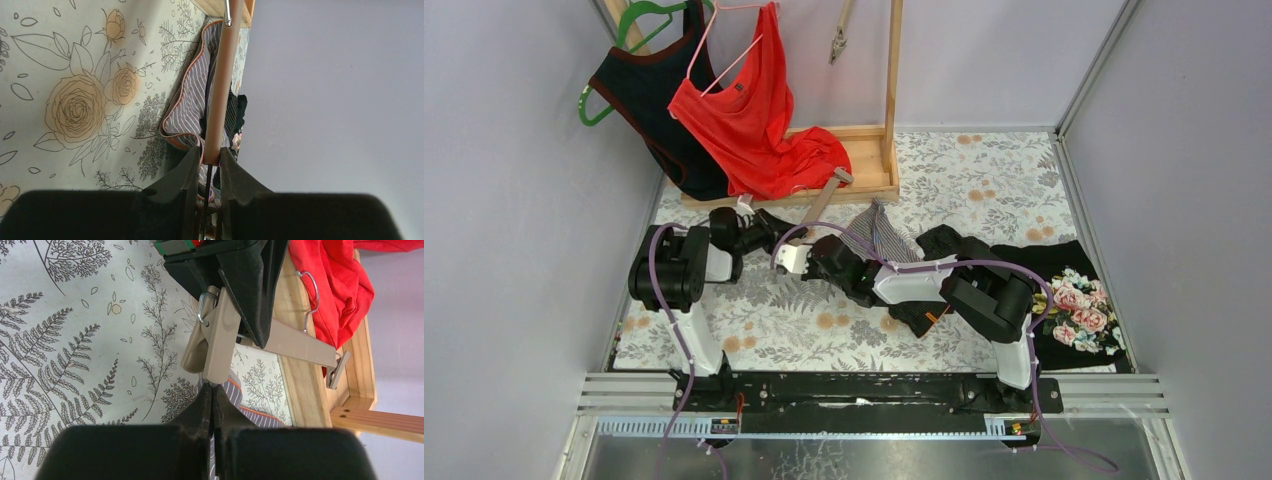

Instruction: Clip the underwear to the hanger

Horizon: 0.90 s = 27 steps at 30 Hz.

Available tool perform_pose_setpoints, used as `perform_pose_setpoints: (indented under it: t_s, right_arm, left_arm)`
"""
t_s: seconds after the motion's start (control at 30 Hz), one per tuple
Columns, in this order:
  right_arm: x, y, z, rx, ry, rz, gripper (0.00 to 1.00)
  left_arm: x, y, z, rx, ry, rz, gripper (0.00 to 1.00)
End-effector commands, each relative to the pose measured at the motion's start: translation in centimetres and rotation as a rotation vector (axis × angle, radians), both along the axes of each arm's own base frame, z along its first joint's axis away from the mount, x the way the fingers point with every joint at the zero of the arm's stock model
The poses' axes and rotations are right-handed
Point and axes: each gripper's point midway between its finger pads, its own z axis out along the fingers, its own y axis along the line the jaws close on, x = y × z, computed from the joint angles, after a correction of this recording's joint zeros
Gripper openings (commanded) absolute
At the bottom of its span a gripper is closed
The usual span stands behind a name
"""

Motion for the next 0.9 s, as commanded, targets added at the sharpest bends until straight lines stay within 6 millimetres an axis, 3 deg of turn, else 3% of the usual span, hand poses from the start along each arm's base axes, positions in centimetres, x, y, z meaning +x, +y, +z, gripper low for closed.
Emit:
perform_pose_setpoints:
  t_s: [0.0,0.43,0.87]
  right_arm:
    - [0.4,1.9,3.0,0.069,-0.057,0.023,0.00]
    - [-0.5,2.4,2.1,0.001,-0.081,0.056,0.00]
    - [-0.8,2.3,2.4,-0.015,-0.107,0.056,0.00]
  left_arm:
    - [-0.6,-0.6,-1.7,-0.014,0.099,-0.012,0.00]
    - [-0.4,-1.0,-2.4,-0.007,0.132,-0.028,0.00]
    - [-1.1,-1.4,-3.5,0.022,0.143,-0.077,0.00]
